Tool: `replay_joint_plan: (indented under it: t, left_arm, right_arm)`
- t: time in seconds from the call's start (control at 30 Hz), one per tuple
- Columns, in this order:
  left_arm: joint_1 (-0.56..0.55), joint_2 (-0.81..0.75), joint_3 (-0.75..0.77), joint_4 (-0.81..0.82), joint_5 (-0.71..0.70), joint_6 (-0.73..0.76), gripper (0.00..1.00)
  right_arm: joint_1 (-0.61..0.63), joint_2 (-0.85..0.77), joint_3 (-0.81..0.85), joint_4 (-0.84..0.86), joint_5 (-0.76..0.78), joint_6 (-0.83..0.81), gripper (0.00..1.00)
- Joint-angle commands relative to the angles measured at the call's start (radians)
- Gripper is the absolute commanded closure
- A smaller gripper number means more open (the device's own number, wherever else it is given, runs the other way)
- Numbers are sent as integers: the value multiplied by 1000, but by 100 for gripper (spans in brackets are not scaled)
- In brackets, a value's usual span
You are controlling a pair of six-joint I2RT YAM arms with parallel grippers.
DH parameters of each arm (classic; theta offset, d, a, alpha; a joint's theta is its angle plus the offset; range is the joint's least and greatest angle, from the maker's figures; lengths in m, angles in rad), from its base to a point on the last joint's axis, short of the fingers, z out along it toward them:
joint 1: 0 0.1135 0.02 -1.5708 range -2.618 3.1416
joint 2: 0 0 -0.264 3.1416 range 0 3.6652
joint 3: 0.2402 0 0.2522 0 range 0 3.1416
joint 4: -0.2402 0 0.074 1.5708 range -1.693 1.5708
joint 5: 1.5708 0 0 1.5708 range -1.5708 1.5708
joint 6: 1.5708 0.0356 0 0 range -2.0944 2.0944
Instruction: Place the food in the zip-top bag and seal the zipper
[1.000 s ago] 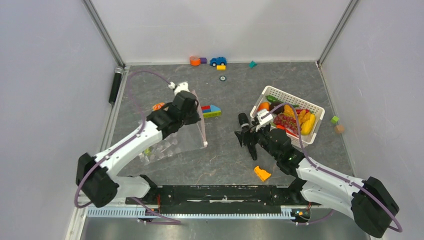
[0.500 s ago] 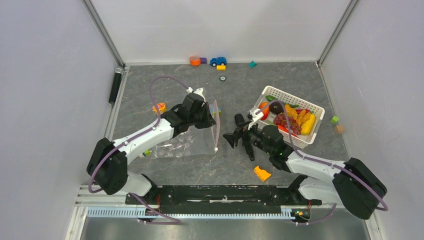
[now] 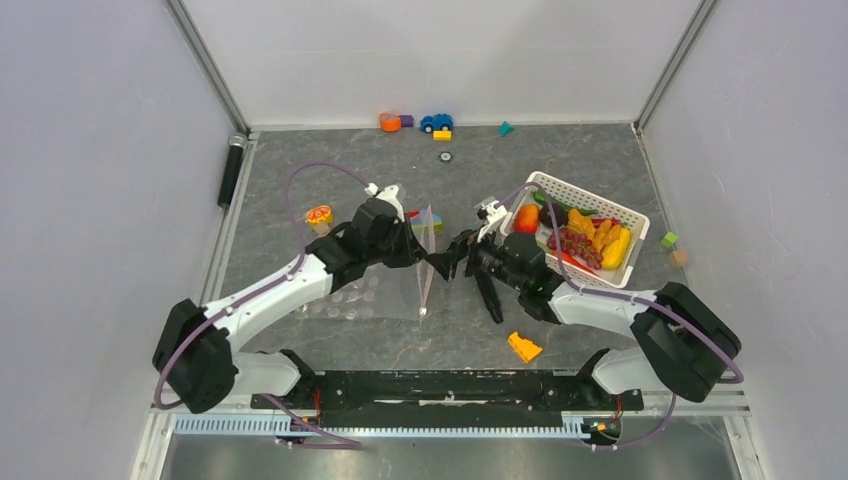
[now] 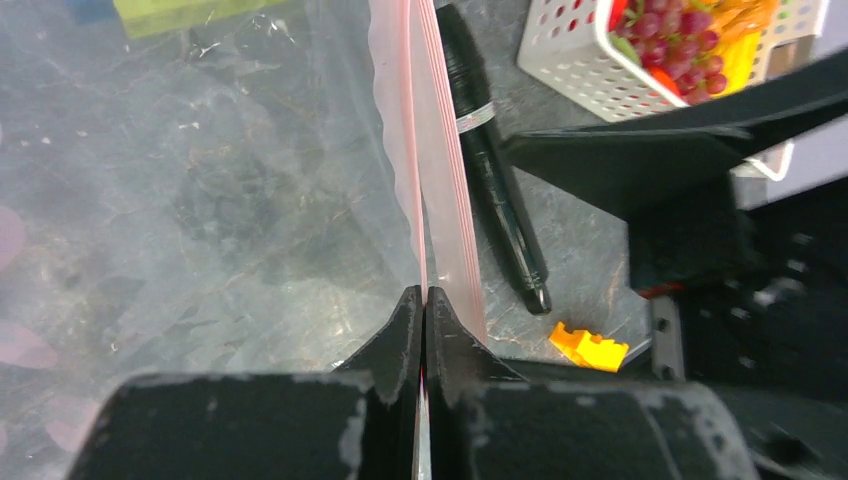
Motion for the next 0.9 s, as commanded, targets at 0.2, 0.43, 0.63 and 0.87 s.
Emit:
replay_joint_plan:
  t: [0.2,0.43,0.63,0.87]
  left_arm:
    - [-13,-139,-12,85,5,83,98]
    - [-24,-205,42,-50,-62,87,98]
    - [-48,-183,185,-440,-234,88,98]
    - [-48,-182,336,-795,-476,89,98]
  right_arm:
    - [46,112,143,-122,185,-4,2]
    - [52,99,135,-184,301,1,2]
    - [51,55,121,-305,520,-24,2]
    - [21,42,137,-446,679,-77,2]
